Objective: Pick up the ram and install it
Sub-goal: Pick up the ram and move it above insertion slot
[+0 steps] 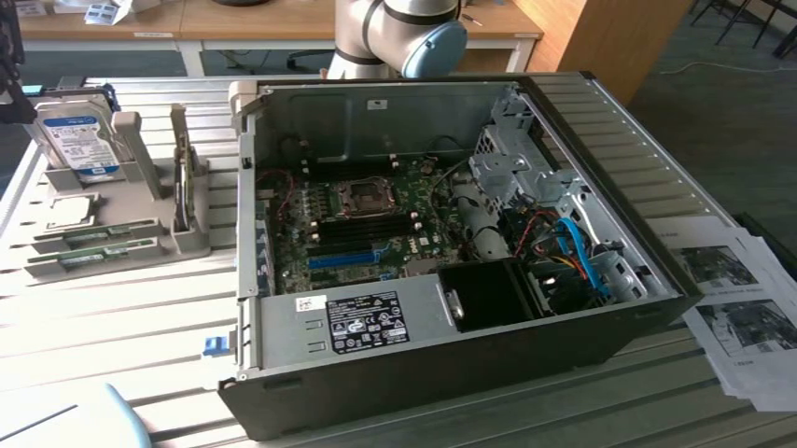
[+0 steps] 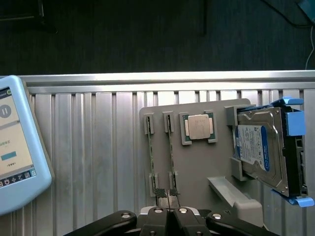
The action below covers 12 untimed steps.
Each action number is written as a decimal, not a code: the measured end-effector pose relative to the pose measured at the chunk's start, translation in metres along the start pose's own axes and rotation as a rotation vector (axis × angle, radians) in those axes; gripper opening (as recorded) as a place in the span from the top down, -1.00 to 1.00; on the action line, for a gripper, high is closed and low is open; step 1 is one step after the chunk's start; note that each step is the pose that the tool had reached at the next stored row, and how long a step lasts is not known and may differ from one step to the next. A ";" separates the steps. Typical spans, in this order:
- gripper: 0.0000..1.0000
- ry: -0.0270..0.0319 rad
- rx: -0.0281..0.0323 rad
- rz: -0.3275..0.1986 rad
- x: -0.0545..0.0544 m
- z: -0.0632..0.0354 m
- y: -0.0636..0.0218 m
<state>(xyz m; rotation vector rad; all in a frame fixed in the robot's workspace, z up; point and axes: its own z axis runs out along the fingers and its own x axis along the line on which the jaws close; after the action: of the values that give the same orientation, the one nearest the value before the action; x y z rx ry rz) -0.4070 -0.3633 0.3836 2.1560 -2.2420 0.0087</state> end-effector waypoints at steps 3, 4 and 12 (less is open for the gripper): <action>0.81 0.0003 0.0004 -0.016 0.000 0.0000 0.0000; 0.81 0.0004 0.0007 -0.024 0.000 0.0000 0.0000; 0.81 0.0013 0.0020 -0.074 0.000 0.0000 0.0000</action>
<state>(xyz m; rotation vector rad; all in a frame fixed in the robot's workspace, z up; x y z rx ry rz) -0.4070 -0.3633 0.3836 2.2372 -2.1613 0.0106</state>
